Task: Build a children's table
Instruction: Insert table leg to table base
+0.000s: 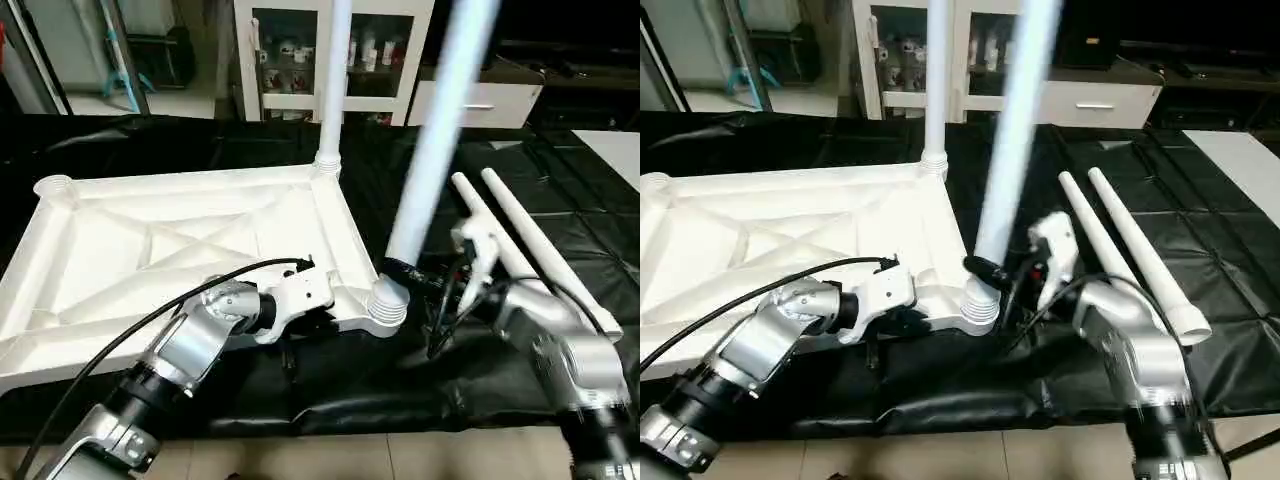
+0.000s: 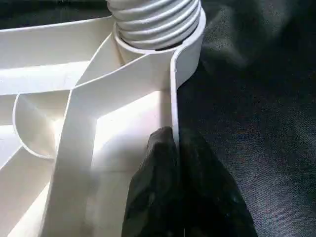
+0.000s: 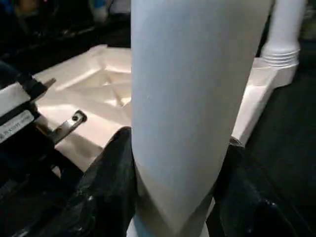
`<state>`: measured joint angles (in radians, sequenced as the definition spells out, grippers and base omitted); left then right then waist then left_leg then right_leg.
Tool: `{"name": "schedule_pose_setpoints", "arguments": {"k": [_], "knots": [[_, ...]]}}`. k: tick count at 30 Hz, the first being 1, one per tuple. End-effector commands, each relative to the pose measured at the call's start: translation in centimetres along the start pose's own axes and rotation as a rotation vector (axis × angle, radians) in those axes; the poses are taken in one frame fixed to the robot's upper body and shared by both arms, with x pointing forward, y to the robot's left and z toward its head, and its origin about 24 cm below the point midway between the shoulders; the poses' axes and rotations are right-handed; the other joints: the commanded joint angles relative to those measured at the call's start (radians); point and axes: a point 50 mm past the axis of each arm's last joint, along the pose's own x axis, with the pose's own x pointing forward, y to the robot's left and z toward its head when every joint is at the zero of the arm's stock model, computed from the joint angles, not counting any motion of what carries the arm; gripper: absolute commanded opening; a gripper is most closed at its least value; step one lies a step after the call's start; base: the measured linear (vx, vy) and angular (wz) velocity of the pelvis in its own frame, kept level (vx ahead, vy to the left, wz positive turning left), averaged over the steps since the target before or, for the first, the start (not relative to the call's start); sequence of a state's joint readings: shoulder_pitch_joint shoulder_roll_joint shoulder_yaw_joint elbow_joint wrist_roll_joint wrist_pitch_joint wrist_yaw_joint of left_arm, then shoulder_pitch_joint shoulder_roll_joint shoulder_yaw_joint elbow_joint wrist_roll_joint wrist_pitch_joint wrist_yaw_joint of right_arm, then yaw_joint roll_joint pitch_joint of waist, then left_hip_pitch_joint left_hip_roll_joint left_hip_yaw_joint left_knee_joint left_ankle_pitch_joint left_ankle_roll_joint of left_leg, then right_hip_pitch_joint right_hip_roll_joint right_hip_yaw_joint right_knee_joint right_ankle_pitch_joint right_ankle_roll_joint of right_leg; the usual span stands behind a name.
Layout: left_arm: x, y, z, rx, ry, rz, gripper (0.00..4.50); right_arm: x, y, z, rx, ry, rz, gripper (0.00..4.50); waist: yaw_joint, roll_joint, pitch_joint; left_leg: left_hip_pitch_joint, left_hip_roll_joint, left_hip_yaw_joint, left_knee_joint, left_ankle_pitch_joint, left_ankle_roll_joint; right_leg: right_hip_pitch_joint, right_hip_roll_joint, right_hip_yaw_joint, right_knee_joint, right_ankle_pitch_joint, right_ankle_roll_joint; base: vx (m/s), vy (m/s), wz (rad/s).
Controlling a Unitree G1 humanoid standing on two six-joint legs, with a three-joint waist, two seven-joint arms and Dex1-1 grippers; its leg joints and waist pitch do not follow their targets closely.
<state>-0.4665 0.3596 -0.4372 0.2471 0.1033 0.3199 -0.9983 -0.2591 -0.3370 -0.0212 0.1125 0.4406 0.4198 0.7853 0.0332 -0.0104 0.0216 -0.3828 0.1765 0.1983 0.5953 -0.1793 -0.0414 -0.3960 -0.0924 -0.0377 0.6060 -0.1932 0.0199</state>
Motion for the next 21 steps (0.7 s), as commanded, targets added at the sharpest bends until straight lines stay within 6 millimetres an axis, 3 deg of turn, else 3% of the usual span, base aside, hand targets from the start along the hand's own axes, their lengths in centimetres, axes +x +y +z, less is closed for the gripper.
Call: {"name": "schedule_pose_setpoints", "arguments": {"k": [1, 3, 4, 6, 9, 11, 21], "knots": [[-0.1, 0.5, -0.5, -0.015, 0.022, 0.051, 0.00, -1.2, -0.9, -2.2, 0.052, 0.075, -0.108, 1.83, -0.007, 0.003, -0.029, 0.027, 0.051, -0.038, -0.094, -0.477, -0.043, 0.003, -0.049, 0.032, -0.108, -0.477, -0.119, 0.000, 0.000, 0.00], [0.0, 0.6, -0.5, -0.017, 0.018, 0.058, 0.00, -1.6, -0.9, -2.6, 0.077, 0.040, -0.148, 1.83, -0.006, 0.003, -0.029, 0.034, 0.051, -0.039, -0.093, -0.501, -0.046, -0.003, -0.050, 0.031, -0.117, -0.515, -0.105, 0.000, 0.000, 0.00], [0.0, 0.7, -0.5, -0.017, 0.017, 0.059, 0.00, -1.8, -0.9, -2.8, 0.092, 0.028, -0.161, 1.83, -0.008, 0.008, -0.029, 0.034, 0.051, -0.041, -0.097, -0.505, -0.047, -0.001, -0.049, 0.029, -0.119, -0.510, -0.102, 0.000, 0.000, 0.00], [0.0, 0.8, -0.4, -0.017, 0.017, 0.060, 0.00, -2.0, -0.7, -3.3, 0.109, 0.025, -0.169, 1.83, -0.010, 0.007, -0.031, 0.028, 0.052, -0.043, -0.102, -0.496, -0.045, 0.004, -0.048, 0.028, -0.115, -0.474, -0.105, 0.000, 0.000, 0.00], [0.0, 0.8, -0.4, -0.017, 0.016, 0.062, 0.00, -2.2, -0.4, -3.8, 0.119, 0.039, -0.163, 1.83, -0.013, 0.011, -0.029, 0.028, 0.052, -0.043, -0.104, -0.512, -0.047, 0.003, -0.048, 0.028, -0.116, -0.467, -0.112, 0.000, 0.000, 0.00], [0.0, 0.9, -0.4, -0.019, 0.014, 0.066, 0.00, -2.4, -0.2, -4.1, 0.113, 0.056, -0.163, 1.83, -0.012, 0.009, -0.029, 0.033, 0.051, -0.041, -0.103, -0.520, -0.046, 0.000, -0.049, 0.029, -0.121, -0.481, -0.107, 0.000, 0.000, 0.00], [-0.1, 1.0, -0.5, -0.014, 0.020, 0.067, 0.00, -2.4, 0.5, -4.8, -0.040, 0.252, -0.067, 1.83, -0.011, 0.005, -0.026, 0.027, 0.052, -0.040, -0.105, -0.490, -0.034, 0.005, -0.051, 0.030, -0.122, -0.486, -0.097, 0.000, 0.000, 0.00]]}}
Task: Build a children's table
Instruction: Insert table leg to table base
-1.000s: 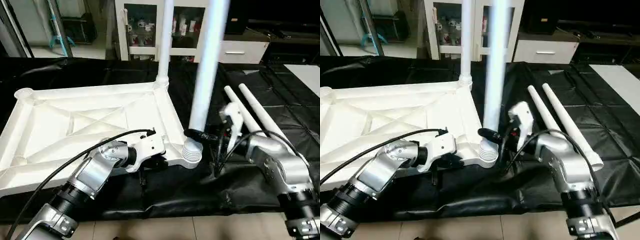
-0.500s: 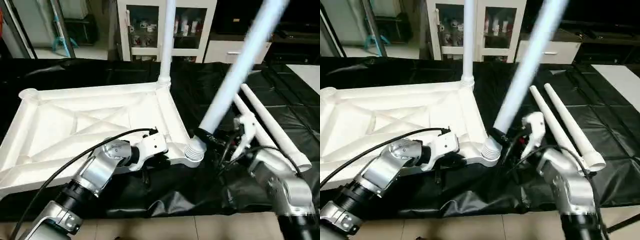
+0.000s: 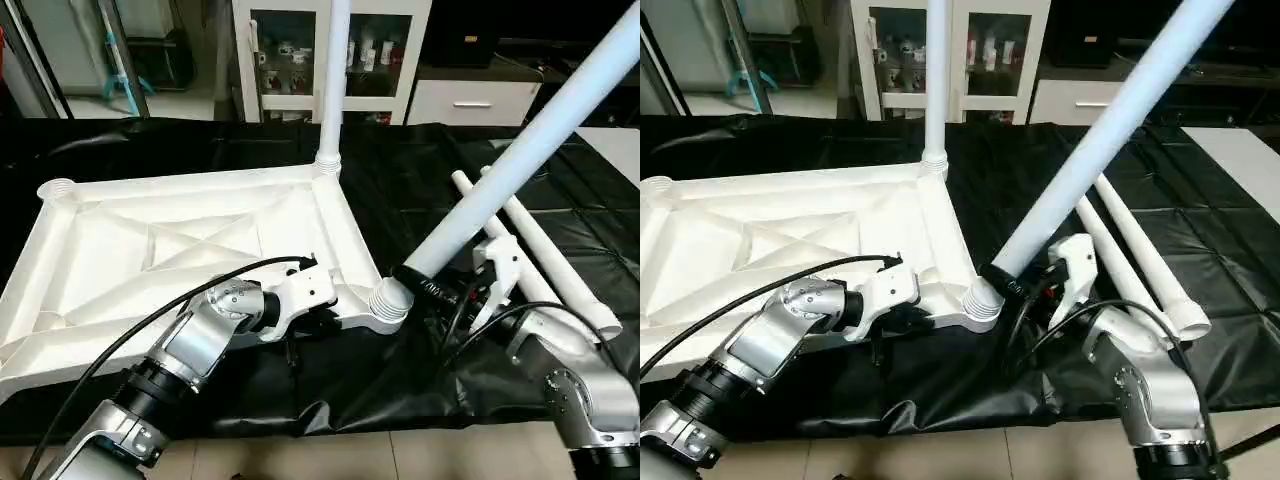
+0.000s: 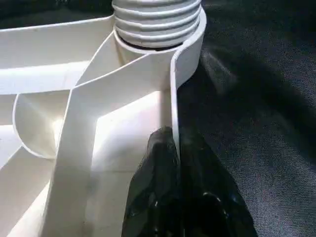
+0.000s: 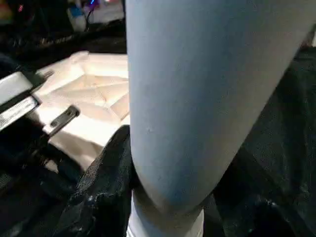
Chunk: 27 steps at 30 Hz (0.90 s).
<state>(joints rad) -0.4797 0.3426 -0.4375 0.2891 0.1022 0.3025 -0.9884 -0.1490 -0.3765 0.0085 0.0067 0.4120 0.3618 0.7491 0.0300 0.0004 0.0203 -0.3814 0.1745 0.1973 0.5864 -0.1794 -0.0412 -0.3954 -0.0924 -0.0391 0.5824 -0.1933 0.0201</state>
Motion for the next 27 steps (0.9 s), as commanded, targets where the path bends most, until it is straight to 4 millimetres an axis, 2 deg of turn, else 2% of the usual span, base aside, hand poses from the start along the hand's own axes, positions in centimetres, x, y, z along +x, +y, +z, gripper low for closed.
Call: {"name": "schedule_pose_setpoints", "arguments": {"k": [1, 4, 7, 9, 16, 18, 24, 27], "knots": [[-0.5, 0.8, -0.4, -0.004, 0.025, 0.064, 0.00, -0.7, -0.2, -3.8, 0.031, 0.237, -0.017, 1.83, -0.009, -0.005, -0.023, 0.027, 0.054, -0.039, -0.096, -0.503, -0.036, 0.000, -0.051, 0.031, -0.101, -0.509, -0.094, 0.000, 0.000, 0.00], [-0.5, 0.8, -0.4, -0.001, 0.027, 0.063, 0.00, -0.4, -0.5, -3.1, 0.015, 0.256, 0.004, 1.83, -0.011, -0.005, -0.024, 0.031, 0.054, -0.042, -0.095, -0.521, -0.038, -0.001, -0.052, 0.029, -0.104, -0.543, -0.085, 0.000, 0.000, 0.00], [-0.5, 0.8, -0.4, 0.000, 0.029, 0.062, 0.00, -0.3, -0.7, -2.6, -0.006, 0.298, 0.042, 1.83, -0.013, -0.005, -0.025, 0.030, 0.055, -0.044, -0.098, -0.529, -0.043, 0.001, -0.049, 0.027, -0.101, -0.508, -0.091, 0.000, 0.000, 0.00], [-0.4, 0.8, -0.4, 0.001, 0.030, 0.061, 0.00, -0.2, -0.8, -2.5, -0.007, 0.314, 0.056, 1.83, -0.012, -0.006, -0.024, 0.032, 0.054, -0.042, -0.096, -0.536, -0.042, -0.003, -0.049, 0.029, -0.104, -0.506, -0.095, 0.000, 0.000, 0.00], [-0.5, 0.8, -0.5, 0.005, 0.033, 0.056, 0.00, 0.7, -1.6, -1.8, -0.005, 0.339, 0.066, 1.83, -0.012, -0.009, -0.025, 0.031, 0.054, -0.040, -0.094, -0.516, -0.036, -0.002, -0.051, 0.029, -0.102, -0.499, -0.105, 0.000, 0.000, 0.00], [-0.5, 0.7, -0.5, 0.005, 0.034, 0.054, 0.00, 1.1, -1.8, -1.5, -0.012, 0.332, 0.058, 1.83, -0.015, -0.008, -0.024, 0.028, 0.054, -0.042, -0.096, -0.518, -0.039, 0.000, -0.051, 0.028, -0.100, -0.498, -0.108, 0.000, 0.000, 0.00], [-0.4, 0.7, -0.6, 0.009, 0.039, 0.048, 0.00, 2.4, -2.0, -0.5, -0.028, 0.333, 0.097, 1.83, -0.028, -0.008, -0.021, 0.037, 0.051, -0.045, -0.093, -0.582, -0.051, -0.010, -0.050, 0.023, -0.109, -0.561, -0.096, 0.000, 0.000, 0.00], [-0.4, 0.7, -0.5, 0.010, 0.039, 0.048, 0.00, 2.8, -2.2, -0.4, -0.039, 0.354, 0.114, 1.83, -0.034, -0.009, -0.020, 0.037, 0.051, -0.048, -0.091, -0.598, -0.052, -0.011, -0.051, 0.021, -0.113, -0.591, -0.088, 0.000, 0.000, 0.00]]}}
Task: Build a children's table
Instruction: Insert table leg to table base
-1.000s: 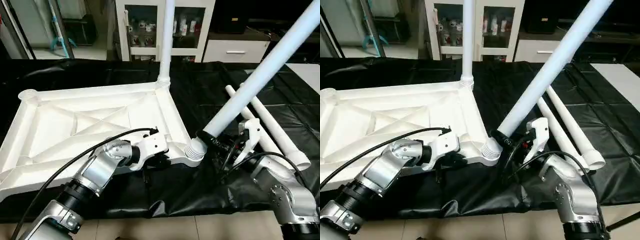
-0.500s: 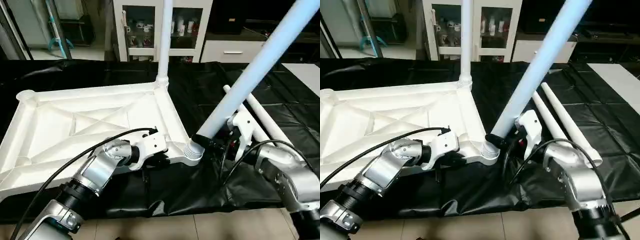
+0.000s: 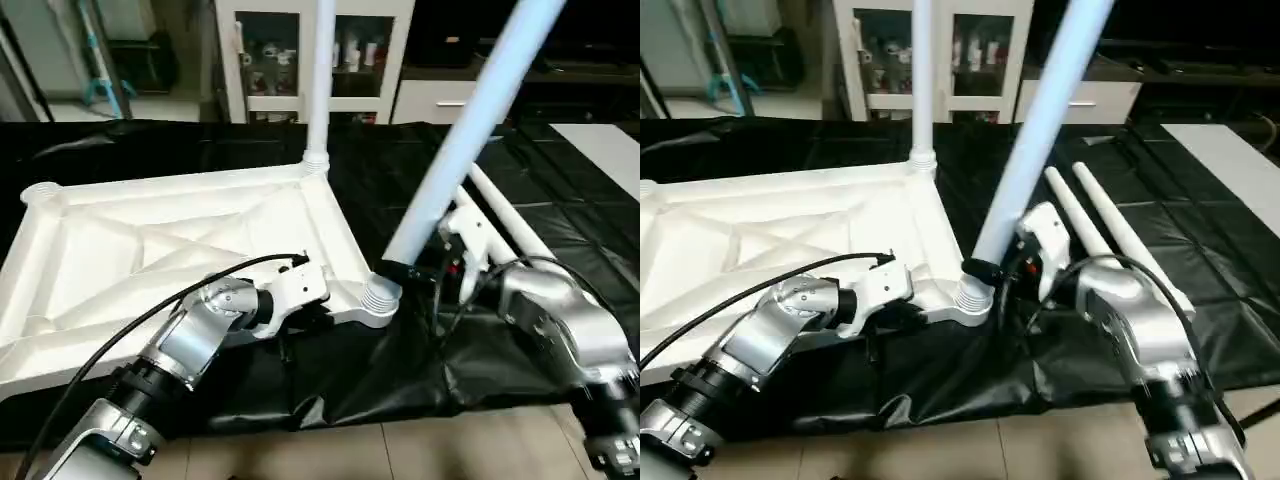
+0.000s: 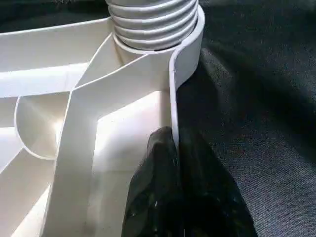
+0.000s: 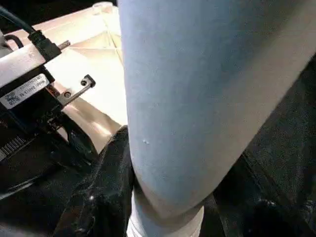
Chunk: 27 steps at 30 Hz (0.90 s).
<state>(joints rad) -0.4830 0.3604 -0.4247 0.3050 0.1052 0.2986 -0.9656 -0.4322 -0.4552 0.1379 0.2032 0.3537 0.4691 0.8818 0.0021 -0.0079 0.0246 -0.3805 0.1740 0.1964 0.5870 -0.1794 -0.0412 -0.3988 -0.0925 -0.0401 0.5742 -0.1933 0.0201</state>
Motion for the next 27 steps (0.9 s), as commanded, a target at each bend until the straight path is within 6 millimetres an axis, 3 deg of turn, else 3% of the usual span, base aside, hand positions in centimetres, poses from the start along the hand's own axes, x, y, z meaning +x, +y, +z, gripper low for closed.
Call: {"name": "schedule_pose_setpoints", "arguments": {"k": [1, 2, 7, 10, 17, 19, 22, 23, 27], "knots": [[0.2, 0.1, 0.0, 0.019, 0.019, 0.006, 0.00, 0.0, -0.3, -3.3, 0.062, 0.169, -0.031, 1.83, -0.008, 0.000, -0.023, 0.037, 0.052, -0.048, -0.093, -0.604, -0.054, -0.008, -0.050, 0.020, -0.106, -0.594, -0.086, 0.000, 0.000, 0.00], [0.2, 0.1, 0.0, 0.019, 0.019, 0.006, 0.00, 0.1, -0.3, -3.2, 0.058, 0.169, -0.029, 1.83, -0.010, -0.004, -0.023, 0.036, 0.052, -0.048, -0.093, -0.607, -0.054, -0.007, -0.050, 0.019, -0.107, -0.596, -0.084, 0.000, 0.000, 0.00], [0.3, -0.1, 0.0, 0.017, 0.019, 0.001, 0.00, 1.0, -0.3, -2.9, 0.052, 0.163, -0.015, 1.83, -0.014, 0.002, -0.025, 0.034, 0.054, -0.053, -0.100, -0.624, -0.063, -0.003, -0.049, 0.016, -0.102, -0.546, -0.095, 0.000, 0.000, 0.00], [0.3, -0.1, 0.0, 0.017, 0.018, -0.001, 0.00, 1.2, -0.2, -3.4, 0.054, 0.178, -0.004, 1.83, -0.019, 0.003, -0.023, 0.037, 0.053, -0.052, -0.102, -0.654, -0.067, -0.006, -0.047, 0.015, -0.105, -0.537, -0.100, 0.000, 0.000, 0.00], [0.5, 0.0, 0.4, 0.021, 0.008, 0.004, 0.00, 1.0, 0.3, -6.4, 0.101, 0.251, 0.001, 1.83, -0.021, 0.003, -0.022, 0.047, 0.052, -0.052, -0.098, -0.674, -0.061, -0.014, -0.049, 0.013, -0.117, -0.583, -0.084, 0.000, 0.000, 0.00], [0.5, 0.0, 0.5, 0.023, 0.006, 0.005, 0.00, 1.0, 0.5, -6.8, 0.106, 0.256, -0.001, 1.83, -0.023, 0.003, -0.022, 0.045, 0.052, -0.053, -0.099, -0.677, -0.061, -0.012, -0.048, 0.012, -0.116, -0.578, -0.084, 0.000, 0.000, 0.00], [0.5, 0.1, 0.5, 0.025, 0.005, 0.006, 0.00, 1.1, 0.8, -7.6, 0.118, 0.263, -0.006, 1.83, -0.023, 0.011, -0.022, 0.046, 0.052, -0.054, -0.103, -0.696, -0.068, -0.013, -0.046, 0.012, -0.114, -0.550, -0.091, 0.000, 0.000, 0.00], [0.4, 0.1, 0.5, 0.025, 0.004, 0.006, 0.00, 1.1, 0.8, -7.7, 0.117, 0.266, -0.008, 1.83, -0.024, 0.007, -0.022, 0.046, 0.052, -0.053, -0.102, -0.696, -0.066, -0.013, -0.046, 0.012, -0.115, -0.554, -0.090, 0.000, 0.000, 0.00], [0.4, 0.1, 0.6, 0.027, 0.003, 0.006, 0.00, 1.0, 1.0, -8.4, 0.121, 0.282, -0.023, 1.83, -0.025, 0.011, -0.020, 0.049, 0.051, -0.055, -0.102, -0.716, -0.066, -0.014, -0.045, 0.008, -0.119, -0.585, -0.079, 0.000, 0.000, 0.00]]}}
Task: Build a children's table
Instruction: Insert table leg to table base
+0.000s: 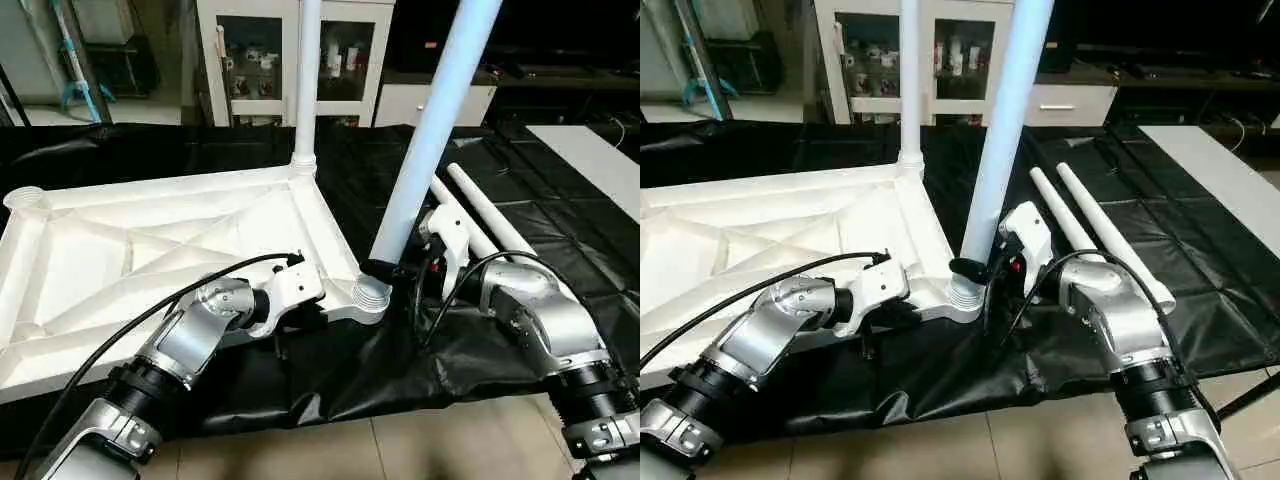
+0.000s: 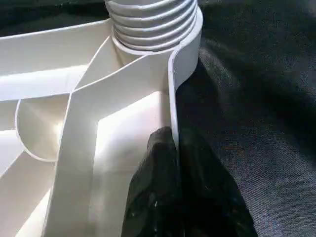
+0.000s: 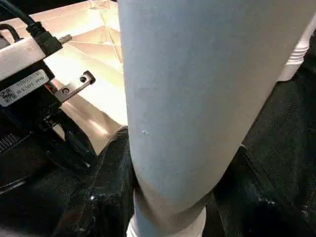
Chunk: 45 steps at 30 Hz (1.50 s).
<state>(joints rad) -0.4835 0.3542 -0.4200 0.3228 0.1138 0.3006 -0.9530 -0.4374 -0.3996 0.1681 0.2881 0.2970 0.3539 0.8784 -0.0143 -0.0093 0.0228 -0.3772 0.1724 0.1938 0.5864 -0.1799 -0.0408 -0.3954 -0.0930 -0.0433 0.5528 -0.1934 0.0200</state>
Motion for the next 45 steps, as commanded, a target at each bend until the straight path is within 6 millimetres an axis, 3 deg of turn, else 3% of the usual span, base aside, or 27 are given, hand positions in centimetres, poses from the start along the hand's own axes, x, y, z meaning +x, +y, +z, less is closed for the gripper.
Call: {"name": "schedule_pose_setpoints", "arguments": {"k": [1, 5, 7, 8, 10, 11, 13, 15, 17, 18, 19, 20, 22, 23, 24, 28, 32, 34, 39, 45], "knots": [[0.3, 0.0, 0.9, 0.040, -0.009, -0.008, 0.00, -0.6, 1.0, -7.4, 0.158, 0.292, -0.026, 1.83, -0.010, 0.012, -0.018, 0.047, 0.052, -0.053, -0.101, -0.720, -0.066, -0.018, -0.045, 0.010, -0.099, -0.591, -0.076, 0.000, 0.000, 0.00], [0.3, 0.1, 1.0, 0.043, -0.011, -0.008, 0.00, -0.6, 1.2, -7.7, 0.159, 0.285, -0.030, 1.83, -0.014, 0.017, -0.010, 0.059, 0.051, -0.059, -0.103, -0.773, -0.070, -0.023, -0.041, -0.003, -0.111, -0.646, -0.055, 0.000, 0.000, 0.00], [0.3, 0.1, 1.0, 0.044, -0.012, -0.008, 0.00, -0.5, 1.0, -7.3, 0.158, 0.257, -0.045, 1.83, -0.020, 0.026, -0.007, 0.063, 0.054, -0.068, -0.113, -0.825, -0.080, -0.011, -0.038, -0.020, -0.114, -0.621, -0.052, 0.000, 0.000, 0.00], [0.3, 0.1, 1.0, 0.043, -0.011, -0.009, 0.00, -0.5, 0.6, -6.1, 0.162, 0.183, -0.066, 1.83, -0.025, 0.033, -0.006, 0.060, 0.059, -0.076, -0.129, -0.871, -0.096, 0.005, -0.036, -0.032, -0.107, -0.556, -0.060, 0.000, 0.000, 0.00], [0.2, 0.1, 0.9, 0.042, -0.010, -0.010, 0.00, -0.5, 0.2, -5.0, 0.170, 0.120, -0.084, 1.83, -0.024, 0.032, -0.007, 0.064, 0.060, -0.073, -0.136, -0.888, -0.098, 0.007, -0.036, -0.033, -0.104, -0.522, -0.070, 0.000, 0.000, 0.00], [0.2, 0.1, 0.9, 0.042, -0.009, -0.009, 0.00, -1.0, -0.5, -3.0, 0.191, 0.006, -0.106, 1.83, -0.021, 0.028, -0.007, 0.073, 0.055, -0.067, -0.126, -0.871, -0.092, -0.003, -0.042, -0.030, -0.111, -0.543, -0.073, 0.000, 0.000, 0.00], [0.1, 0.1, 0.8, 0.042, -0.006, -0.009, 0.00, -1.6, -1.2, -1.2, 0.209, -0.087, -0.127, 1.83, -0.021, 0.027, -0.005, 0.075, 0.052, -0.067, -0.119, -0.849, -0.087, -0.006, -0.048, -0.027, -0.117, -0.576, -0.070, 0.000, 0.000, 0.00], [0.1, 0.1, 0.8, 0.043, -0.004, -0.009, 0.00, -2.6, -2.0, 0.5, 0.228, -0.178, -0.150, 1.83, -0.022, 0.019, -0.007, 0.065, 0.052, -0.072, -0.116, -0.813, -0.080, 0.004, -0.054, -0.027, -0.116, -0.595, -0.064, 0.000, 0.000, 0.00], [0.1, 0.1, 0.7, 0.045, -0.001, -0.011, 0.00, -3.5, -2.5, 1.9, 0.252, -0.254, -0.156, 1.83, -0.013, 0.016, -0.013, 0.054, 0.049, -0.065, -0.107, -0.719, -0.057, 0.008, -0.066, -0.010, -0.109, -0.573, -0.083, 0.000, 0.000, 0.00], [0.1, 0.1, 0.7, 0.046, 0.000, -0.012, 0.00, -3.9, -2.7, 2.4, 0.248, -0.273, -0.159, 1.83, -0.003, 0.017, -0.018, 0.034, 0.050, -0.060, -0.109, -0.593, -0.036, 0.016, -0.073, 0.007, -0.096, -0.511, -0.116, 0.000, 0.000, 0.00], [0.1, 0.1, 0.7, 0.046, 0.000, -0.012, 0.00, -4.1, -2.8, 2.6, 0.244, -0.281, -0.161, 1.83, -0.003, 0.017, -0.018, 0.034, 0.050, -0.060, -0.109, -0.593, -0.036, 0.016, -0.073, 0.007, -0.096, -0.511, -0.116, 0.000, 0.000, 0.00], [0.1, 0.1, 0.8, 0.047, 0.000, -0.012, 0.00, -4.6, -2.9, 3.2, 0.234, -0.298, -0.167, 1.83, 0.004, 0.019, -0.025, 0.016, 0.057, -0.052, -0.112, -0.449, -0.023, 0.025, -0.067, 0.015, -0.074, -0.334, -0.167, 0.000, 0.000, 0.00], [0.1, 0.3, 1.0, 0.048, -0.004, -0.006, 0.00, -5.6, -3.5, 4.2, 0.214, -0.331, -0.199, 1.83, 0.016, 0.015, -0.030, 0.023, 0.054, -0.032, -0.101, -0.366, 0.004, 0.021, -0.062, 0.018, -0.063, -0.240, -0.205, 0.000, 0.000, 0.00], [0.1, 0.4, 1.1, 0.047, -0.007, 0.001, 0.00, -6.0, -3.7, 4.6, 0.212, -0.347, -0.215, 1.83, 0.016, 0.009, -0.029, 0.019, 0.051, -0.025, -0.097, -0.344, 0.019, 0.022, -0.062, 0.020, -0.064, -0.236, -0.209, 0.000, 0.000, 0.00], [0.1, 0.4, 1.1, 0.045, -0.008, 0.005, 0.00, -6.2, -3.7, 4.9, 0.211, -0.358, -0.224, 1.83, 0.025, 0.010, -0.029, 0.021, 0.052, -0.019, -0.093, -0.320, 0.041, 0.020, -0.065, 0.020, -0.065, -0.283, -0.205, 0.000, 0.000, 0.00], [0.0, 0.4, 1.0, 0.044, -0.006, 0.002, 0.00, -6.7, -3.5, 6.3, 0.233, -0.432, -0.246, 1.83, 0.040, 0.017, -0.030, 0.020, 0.054, -0.014, -0.088, -0.283, 0.042, 0.014, -0.059, 0.022, -0.065, -0.345, -0.180, 0.000, 0.000, 0.00], [-0.1, 0.5, 1.0, 0.046, -0.004, 0.005, 0.00, -6.3, -2.0, 5.5, 0.220, -0.361, -0.203, 1.83, 0.057, 0.020, -0.035, 0.024, 0.057, -0.010, -0.085, -0.244, 0.030, 0.015, -0.052, 0.020, -0.055, -0.268, -0.185, 0.000, 0.000, 0.00], [-0.2, 0.6, 1.1, 0.050, -0.007, 0.012, 0.00, -6.1, -1.6, 4.9, 0.203, -0.311, -0.201, 1.83, 0.057, 0.018, -0.036, 0.015, 0.055, -0.012, -0.085, -0.235, 0.026, 0.022, -0.053, 0.018, -0.049, -0.256, -0.188, 0.000, 0.000, 0.00], [-0.4, 0.5, 1.3, 0.061, -0.008, 0.000, 0.00, -5.9, -1.0, 3.5, 0.192, -0.187, -0.186, 1.83, 0.056, 0.019, -0.036, 0.014, 0.054, -0.013, -0.081, -0.233, 0.020, 0.024, -0.052, 0.019, -0.043, -0.238, -0.203, 0.000, 0.000, 0.00], [-0.7, 0.0, 1.3, 0.083, 0.000, -0.040, 0.00, -6.4, -1.0, 3.4, 0.197, -0.153, -0.184, 1.83, 0.054, 0.019, -0.038, 0.014, 0.053, -0.013, -0.077, -0.223, 0.025, 0.028, -0.052, 0.018, -0.038, -0.216, -0.210, 0.000, 0.000, 0.00]]}}
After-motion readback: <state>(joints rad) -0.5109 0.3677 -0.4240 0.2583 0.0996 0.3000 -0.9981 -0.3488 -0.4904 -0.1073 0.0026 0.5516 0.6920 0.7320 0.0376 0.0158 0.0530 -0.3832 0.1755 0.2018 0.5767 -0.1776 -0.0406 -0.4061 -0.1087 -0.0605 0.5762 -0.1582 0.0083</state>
